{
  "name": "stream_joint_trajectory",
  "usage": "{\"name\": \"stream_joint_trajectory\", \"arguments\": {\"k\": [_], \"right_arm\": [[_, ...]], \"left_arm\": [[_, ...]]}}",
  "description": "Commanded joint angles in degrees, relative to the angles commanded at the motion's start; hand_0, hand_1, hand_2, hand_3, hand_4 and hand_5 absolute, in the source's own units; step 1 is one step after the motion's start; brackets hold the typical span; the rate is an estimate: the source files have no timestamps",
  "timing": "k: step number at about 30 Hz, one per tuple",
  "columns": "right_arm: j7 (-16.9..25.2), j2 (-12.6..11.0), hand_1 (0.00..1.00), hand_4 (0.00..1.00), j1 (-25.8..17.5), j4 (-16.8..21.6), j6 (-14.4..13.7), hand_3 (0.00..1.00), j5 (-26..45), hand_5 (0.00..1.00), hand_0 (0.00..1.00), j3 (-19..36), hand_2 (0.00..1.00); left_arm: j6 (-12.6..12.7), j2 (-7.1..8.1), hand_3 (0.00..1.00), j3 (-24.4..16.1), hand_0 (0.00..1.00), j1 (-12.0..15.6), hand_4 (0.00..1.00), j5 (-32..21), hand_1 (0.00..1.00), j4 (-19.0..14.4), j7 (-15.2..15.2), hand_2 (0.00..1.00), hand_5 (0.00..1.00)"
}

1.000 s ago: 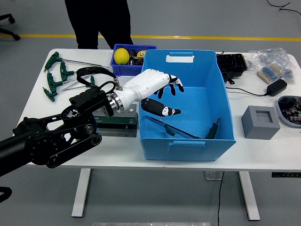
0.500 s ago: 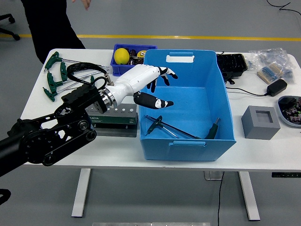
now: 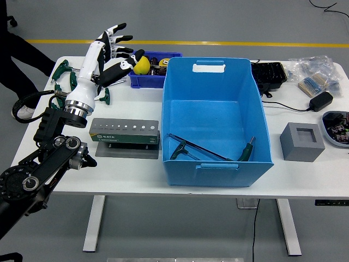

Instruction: Lift tool from toolbox,place it in box,lift tool from toolbox,place it in box

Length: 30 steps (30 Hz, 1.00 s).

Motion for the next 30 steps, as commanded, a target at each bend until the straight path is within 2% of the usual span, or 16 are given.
{"name": "stream_joint_trajectory", "arguments": {"k": [1, 4, 7, 8, 11, 13, 14, 16, 22, 26, 30], "right_arm": [[0.1, 0.0, 0.719, 0.858, 0.0, 0.0, 0.0, 0.621, 0.1, 0.742, 0.718, 0.0, 0.781], [0.2, 0.0, 0.719, 0.858, 0.0, 0.0, 0.0, 0.621, 0.1, 0.742, 0.718, 0.0, 0.781], [0.3, 0.0, 0.719, 0.858, 0.1, 0.0, -0.1, 0.621, 0.1, 0.742, 0.718, 0.0, 0.781], [0.4, 0.1, 0.718, 0.857, 0.1, 0.0, -0.1, 0.620, 0.2, 0.742, 0.720, 0.0, 0.781], [0.5, 0.1, 0.718, 0.857, 0.1, 0.0, -0.1, 0.620, 0.6, 0.742, 0.720, -0.2, 0.781], [0.5, 0.1, 0.718, 0.857, 0.1, 0.0, -0.2, 0.620, 0.6, 0.742, 0.720, -0.2, 0.781], [0.5, 0.1, 0.718, 0.856, 0.2, 0.0, -0.1, 0.620, 0.5, 0.741, 0.719, -0.2, 0.781], [0.6, 0.1, 0.718, 0.856, 0.1, 0.0, -0.1, 0.620, 0.6, 0.741, 0.719, -0.3, 0.781], [0.6, 0.1, 0.717, 0.855, 0.1, 0.0, -0.1, 0.620, 0.7, 0.740, 0.719, -0.4, 0.781], [0.5, 0.1, 0.718, 0.854, 0.0, 0.1, -0.1, 0.619, 0.5, 0.739, 0.718, -0.3, 0.779], [0.6, 0.1, 0.718, 0.854, 0.0, 0.1, -0.1, 0.619, 0.6, 0.739, 0.718, -0.3, 0.779]], "left_arm": [[-1.0, -0.38, 0.885, -1.0, 0.907, 1.0, 0.910, -2.6, 0.890, 0.1, -1.2, 0.940, 0.716], [-4.8, -1.09, 0.885, -3.1, 0.907, 3.3, 0.910, -9.7, 0.890, 1.0, -1.4, 0.940, 0.716], [-9.8, -1.63, 0.885, -5.0, 0.907, 5.4, 0.910, -17.1, 0.890, 1.9, 0.7, 0.940, 0.716], [-11.0, -1.73, 0.851, -5.5, 0.893, 5.9, 0.934, -19.4, 0.874, 2.1, 1.4, 0.942, 0.852], [-13.9, -2.09, 0.851, -7.8, 0.893, 7.6, 0.934, -25.1, 0.874, 2.3, 4.2, 0.942, 0.852], [-15.3, -2.18, 0.851, -9.3, 0.893, 8.4, 0.934, -25.2, 0.874, 2.5, 6.3, 0.942, 0.852], [-16.1, -2.27, 0.839, -10.3, 0.878, 8.9, 0.947, -24.7, 0.843, 2.5, 7.2, 0.929, 0.909], [-17.0, -2.48, 0.839, -12.1, 0.878, 9.6, 0.947, -23.6, 0.843, 2.5, 8.0, 0.929, 0.909], [-18.0, -3.17, 0.830, -17.8, 0.864, 11.0, 0.949, -19.1, 0.807, 2.8, 9.1, 0.916, 0.914], [-19.1, -3.02, 0.823, -20.8, 0.853, 12.1, 0.952, -14.8, 0.792, 2.7, 10.3, 0.897, 0.925], [-18.8, -3.16, 0.823, -22.9, 0.853, 13.1, 0.952, -13.0, 0.792, 3.3, 9.7, 0.897, 0.925]]}}
